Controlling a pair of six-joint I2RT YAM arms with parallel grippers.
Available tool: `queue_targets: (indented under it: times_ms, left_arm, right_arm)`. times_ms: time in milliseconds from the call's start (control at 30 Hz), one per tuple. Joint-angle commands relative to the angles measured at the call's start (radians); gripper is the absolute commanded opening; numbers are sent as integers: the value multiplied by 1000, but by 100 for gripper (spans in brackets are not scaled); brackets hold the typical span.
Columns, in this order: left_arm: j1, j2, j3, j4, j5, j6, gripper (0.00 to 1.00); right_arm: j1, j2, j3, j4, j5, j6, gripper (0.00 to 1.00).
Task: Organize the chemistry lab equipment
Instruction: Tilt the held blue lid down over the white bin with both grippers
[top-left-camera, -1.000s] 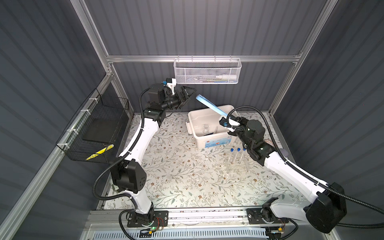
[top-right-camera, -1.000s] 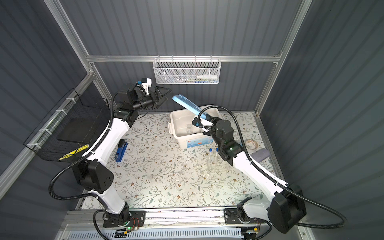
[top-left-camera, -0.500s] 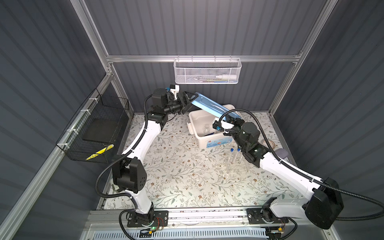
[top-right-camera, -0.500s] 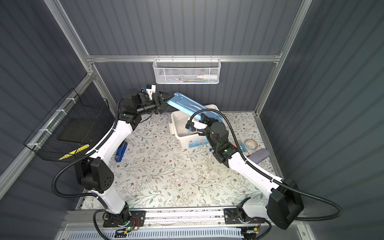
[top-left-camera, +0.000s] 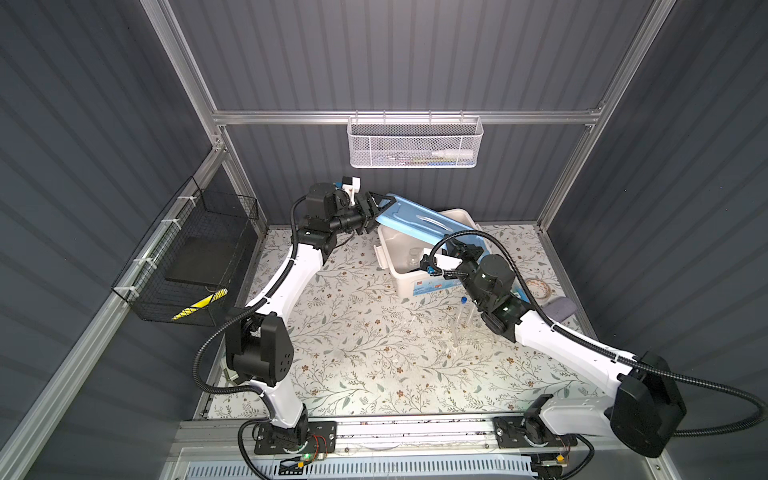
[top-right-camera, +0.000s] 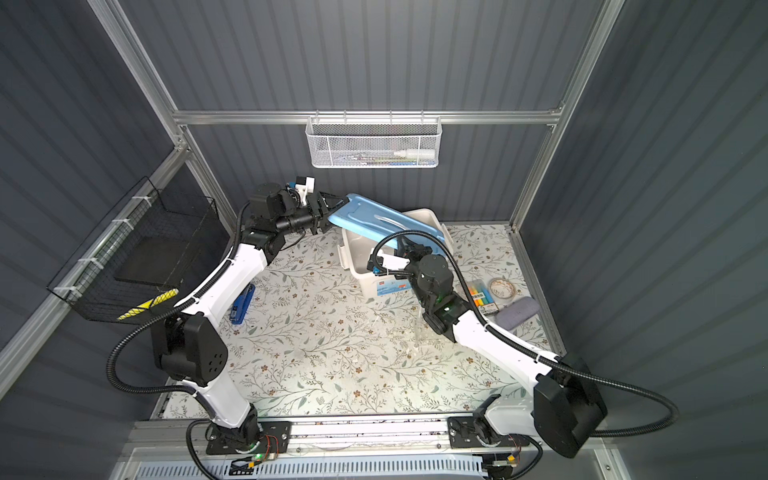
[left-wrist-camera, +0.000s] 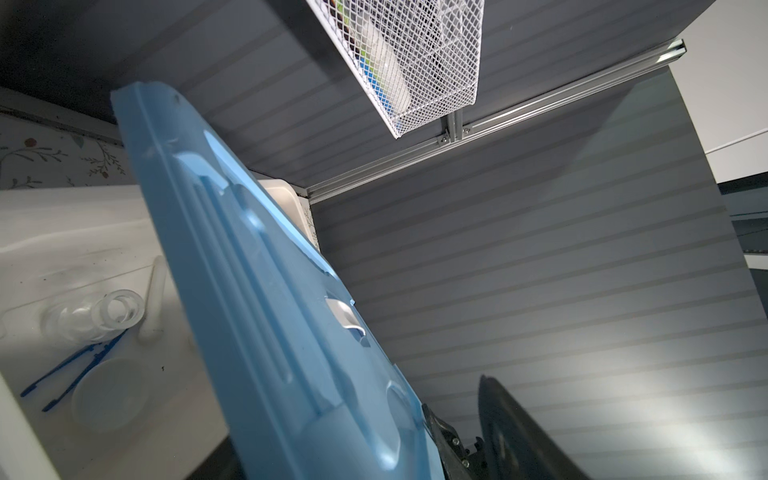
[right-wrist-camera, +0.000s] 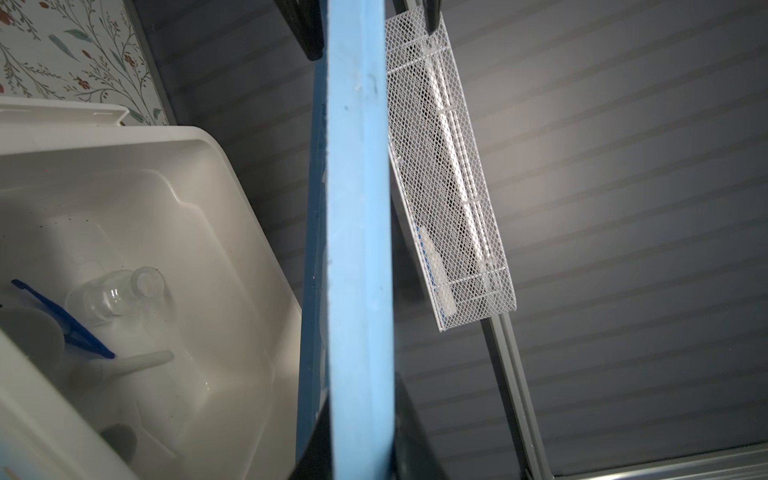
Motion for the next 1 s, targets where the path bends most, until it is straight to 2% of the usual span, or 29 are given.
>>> queue_targets:
  times_ms: [0, 267, 500, 800, 967]
  left_arm:
    - [-5, 9, -13, 33, 27, 11, 66]
    - [-4, 12, -76, 93, 43, -12, 44]
    - [-5, -13, -159, 182, 43, -49, 31]
    - [-5, -20, -273, 284, 37, -106, 27]
    - [-5, -25, -297, 309, 13, -117, 27]
  right_arm:
    - [2, 4, -16, 112, -4, -31, 14]
    - [1, 2, -45, 119, -13, -47, 18]
    - [-7, -3, -35, 42, -9, 10, 31]
    - [-53, -2, -25, -96, -33, 127, 49]
    - [-101, 10, 29, -238, -81, 213, 57]
